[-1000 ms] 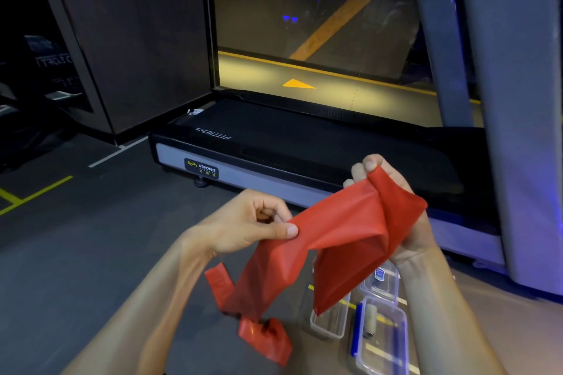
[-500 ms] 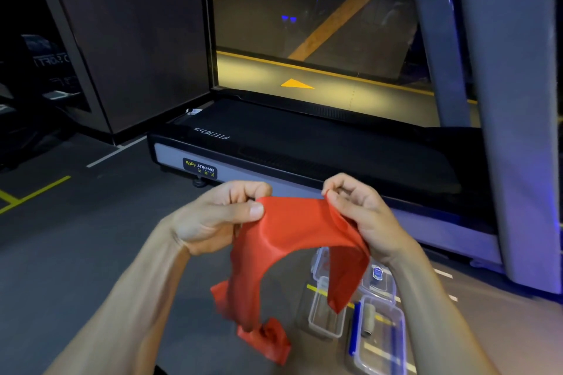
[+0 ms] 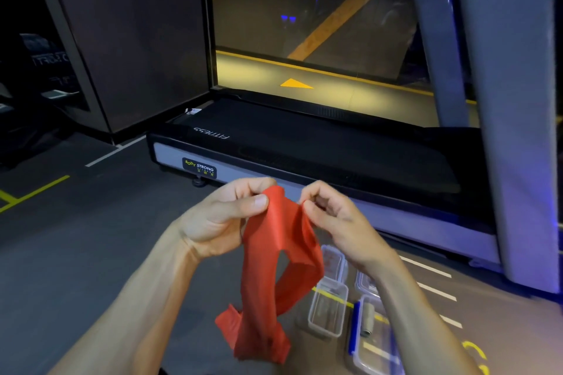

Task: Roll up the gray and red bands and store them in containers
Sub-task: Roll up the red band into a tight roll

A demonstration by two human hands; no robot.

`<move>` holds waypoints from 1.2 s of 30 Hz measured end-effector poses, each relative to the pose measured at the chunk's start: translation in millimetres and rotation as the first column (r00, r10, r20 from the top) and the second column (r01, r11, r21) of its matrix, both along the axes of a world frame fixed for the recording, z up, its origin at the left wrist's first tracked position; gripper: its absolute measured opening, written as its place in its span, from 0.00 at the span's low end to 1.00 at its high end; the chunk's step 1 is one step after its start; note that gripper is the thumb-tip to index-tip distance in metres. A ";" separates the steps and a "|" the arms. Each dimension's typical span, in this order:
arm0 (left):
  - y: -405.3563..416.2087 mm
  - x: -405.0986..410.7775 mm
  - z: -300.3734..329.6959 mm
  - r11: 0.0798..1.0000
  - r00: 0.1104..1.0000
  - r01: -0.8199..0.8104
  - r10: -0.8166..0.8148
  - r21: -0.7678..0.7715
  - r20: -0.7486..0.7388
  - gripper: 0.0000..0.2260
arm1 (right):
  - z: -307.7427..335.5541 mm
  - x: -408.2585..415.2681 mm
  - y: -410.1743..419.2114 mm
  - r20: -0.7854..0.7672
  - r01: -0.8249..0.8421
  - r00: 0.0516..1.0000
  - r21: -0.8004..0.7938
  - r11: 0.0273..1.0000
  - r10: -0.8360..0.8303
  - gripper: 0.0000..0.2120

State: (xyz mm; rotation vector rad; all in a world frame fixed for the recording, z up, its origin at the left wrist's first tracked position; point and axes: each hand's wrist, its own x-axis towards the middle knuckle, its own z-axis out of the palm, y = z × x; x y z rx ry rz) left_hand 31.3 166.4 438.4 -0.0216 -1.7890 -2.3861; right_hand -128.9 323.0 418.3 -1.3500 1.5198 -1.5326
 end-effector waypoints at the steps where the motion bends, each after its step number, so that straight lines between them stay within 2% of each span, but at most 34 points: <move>1: -0.4 1.3 0.2 0.999 0.999 0.039 -0.039 -0.022 -0.009 0.19 | 1.2 -1.6 1.6 0.063 0.006 0.998 -0.029 1.000 -0.004 0.05; 4: -2.3 -1.1 -0.7 0.996 0.995 0.091 -0.091 -0.015 0.032 0.10 | 7.5 1.8 4.4 0.302 -0.038 0.950 -0.136 0.990 0.078 0.05; 7: 0.5 -7.7 -5.6 0.986 0.996 0.038 -0.024 -0.159 0.087 0.09 | 14.9 8.0 2.0 0.381 -0.080 0.912 -0.200 0.977 0.153 0.05; 8: 0.9 -10.1 -7.8 0.976 0.996 0.005 0.014 -0.216 0.089 0.08 | 15.6 9.1 0.2 0.330 -0.077 0.934 -0.184 0.980 0.135 0.06; 10: 0.5 -13.7 -11.5 0.953 0.995 -0.047 0.070 -0.300 0.065 0.06 | 14.4 11.2 -4.2 0.130 -0.047 0.990 -0.096 0.994 0.059 0.05; 12: -0.8 -13.6 -11.5 0.943 0.995 -0.062 0.083 -0.327 0.052 0.05 | 10.7 12.7 -7.7 -0.003 -0.038 0.999 -0.013 0.999 0.038 0.05; 20: -0.1 -14.4 -12.3 0.918 0.994 0.006 0.039 -0.398 0.106 0.03 | 16.5 2.9 1.0 -0.170 -0.048 0.984 0.083 0.995 0.062 0.03; 22: 1.1 -14.2 -11.4 0.919 0.990 0.064 -0.010 -0.388 0.140 0.02 | 19.8 0.3 3.4 -0.097 -0.065 0.993 0.017 0.998 0.066 0.04; 24: 1.8 -13.1 -11.3 0.903 0.980 0.142 -0.069 -0.406 0.189 0.03 | 23.1 -2.6 6.0 0.092 -0.057 0.994 -0.084 0.995 0.064 0.03; 26: 3.1 -12.5 -12.9 0.863 0.974 0.170 -0.074 -0.475 0.214 0.04 | 25.9 -5.8 8.5 0.295 -0.051 0.950 -0.178 0.983 0.103 0.02; 28: 4.8 -13.5 -14.5 0.842 0.979 0.132 -0.028 -0.524 0.201 0.09 | 27.6 -8.0 9.4 0.431 -0.074 0.884 -0.255 0.964 0.182 0.03; 30: 6.6 -14.8 -13.3 0.858 0.986 0.079 0.009 -0.508 0.168 0.08 | 28.2 -9.9 9.5 0.501 -0.107 0.826 -0.311 0.944 0.258 0.01; 32: 7.5 -16.6 -12.4 0.862 0.990 0.038 0.036 -0.505 0.135 0.07 | 29.1 -12.1 10.0 0.534 -0.121 0.791 -0.343 0.932 0.299 0.06; 34: 7.5 -17.8 -12.6 0.856 0.993 0.000 0.064 -0.518 0.104 0.06 | 29.6 -14.7 11.2 0.544 -0.108 0.788 -0.341 0.934 0.290 0.09; 36: 7.0 -17.3 -12.3 0.860 0.993 -0.025 0.082 -0.510 0.090 0.04 | 30.4 -16.1 12.8 0.545 -0.075 0.800 -0.327 0.942 0.253 0.05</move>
